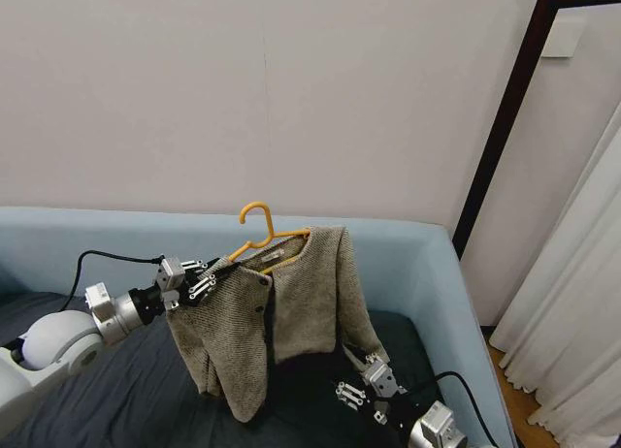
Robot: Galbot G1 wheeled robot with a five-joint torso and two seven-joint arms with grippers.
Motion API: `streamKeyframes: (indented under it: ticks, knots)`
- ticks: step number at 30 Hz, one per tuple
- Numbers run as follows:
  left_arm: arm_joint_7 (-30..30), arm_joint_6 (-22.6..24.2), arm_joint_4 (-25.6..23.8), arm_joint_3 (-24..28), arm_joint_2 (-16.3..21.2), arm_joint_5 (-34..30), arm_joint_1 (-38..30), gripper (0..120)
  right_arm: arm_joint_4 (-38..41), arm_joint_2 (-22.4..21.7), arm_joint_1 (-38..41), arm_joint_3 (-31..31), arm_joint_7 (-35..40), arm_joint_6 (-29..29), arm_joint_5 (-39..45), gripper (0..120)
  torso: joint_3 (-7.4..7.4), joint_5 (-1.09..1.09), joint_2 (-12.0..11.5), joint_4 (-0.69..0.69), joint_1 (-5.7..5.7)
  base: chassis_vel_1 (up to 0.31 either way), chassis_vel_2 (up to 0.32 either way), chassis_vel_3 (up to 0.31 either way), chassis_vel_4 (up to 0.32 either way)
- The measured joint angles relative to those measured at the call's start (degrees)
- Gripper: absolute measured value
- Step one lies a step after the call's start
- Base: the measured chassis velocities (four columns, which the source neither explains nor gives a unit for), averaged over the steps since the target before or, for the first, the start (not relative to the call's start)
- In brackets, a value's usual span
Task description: Pick up the clothes from the sofa and hang them on the clothes hanger.
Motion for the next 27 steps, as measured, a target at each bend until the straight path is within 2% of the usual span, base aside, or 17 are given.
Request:
streamKeyframes:
  ticks: [7,9,15,17,19,21,22,23,24,26,27]
  knots:
    - [0.65,-0.96,-0.51,0.0,1.13,-0.02,-0.21,10,-2.43,-0.04,7.61,0.86,2.65,-1.37,9.15,98,0.0,0.0,0.0,0.0,0.0,0.0,0.0,0.0,0.0]
    - [0.84,-1.08,-0.58,0.01,1.36,0.19,-0.21,10,-2.6,-0.16,8.72,0.86,3.03,-1.88,10.88,100,0.0,0.01,0.0,0.0,0.0,0.0,0.0,0.0,0.0]
    - [1.2,-1.31,-1.63,0.61,1.81,2.18,0.01,10,-0.72,0.24,14.85,0.18,8.84,-7.47,28.4,100,0.0,-0.01,0.0,0.01,0.0,0.0,0.0,0.0,0.0]
    - [1.51,-1.51,-2.07,0.79,1.7,2.71,0.11,10,-0.27,1.11,16.19,-0.08,10.69,-8.38,30.73,100,0.01,-0.01,0.0,0.01,0.0,0.0,0.0,0.0,0.0]
    - [1.76,-1.75,-2.26,0.83,1.67,2.79,0.23,10,-0.48,1.44,16.49,-0.17,10.74,-8.19,29.22,100,0.01,0.0,0.0,0.01,0.0,0.0,0.0,0.0,0.0]
    - [2.35,-2.54,-2.4,0.93,1.52,2.89,0.38,10,-2.4,1.09,16.56,0.0,7.49,-5.54,21.31,100,0.0,0.01,0.0,0.01,0.0,0.0,0.0,0.0,0.0]
    - [2.82,-3.08,-2.4,0.98,1.42,3.03,0.45,10,-4.65,0.07,16.53,0.66,3.88,-1.65,13.93,100,0.01,0.01,0.0,0.01,0.0,0.0,0.0,0.0,0.0]
    - [2.82,-3.08,-2.4,0.98,1.42,3.03,0.45,10,-4.65,0.07,16.53,0.66,3.88,-1.65,13.93,100,0.01,0.01,0.0,0.01,0.0,0.0,0.0,0.0,0.0]
    - [3.48,-3.66,-2.3,1.04,1.25,3.27,0.45,10,-6.5,-1.07,16.48,1.47,0.87,1.84,8.71,100,0.01,0.01,0.0,0.01,0.0,0.0,0.0,0.0,0.0]
    - [4.51,-4.43,-1.98,1.07,0.97,3.76,0.4,10,-8.57,-2.98,16.51,2.67,-2.6,6.08,4.47,100,0.01,0.02,0.0,-0.01,0.01,0.0,0.0,0.0,0.0]
    - [5.76,-5.27,-1.49,1.07,0.6,4.34,0.34,10,-10.23,-5.35,17.01,3.89,-6.06,10.13,2.41,100,0.01,0.02,0.0,-0.02,0.0,0.0,0.0,0.0,0.0]
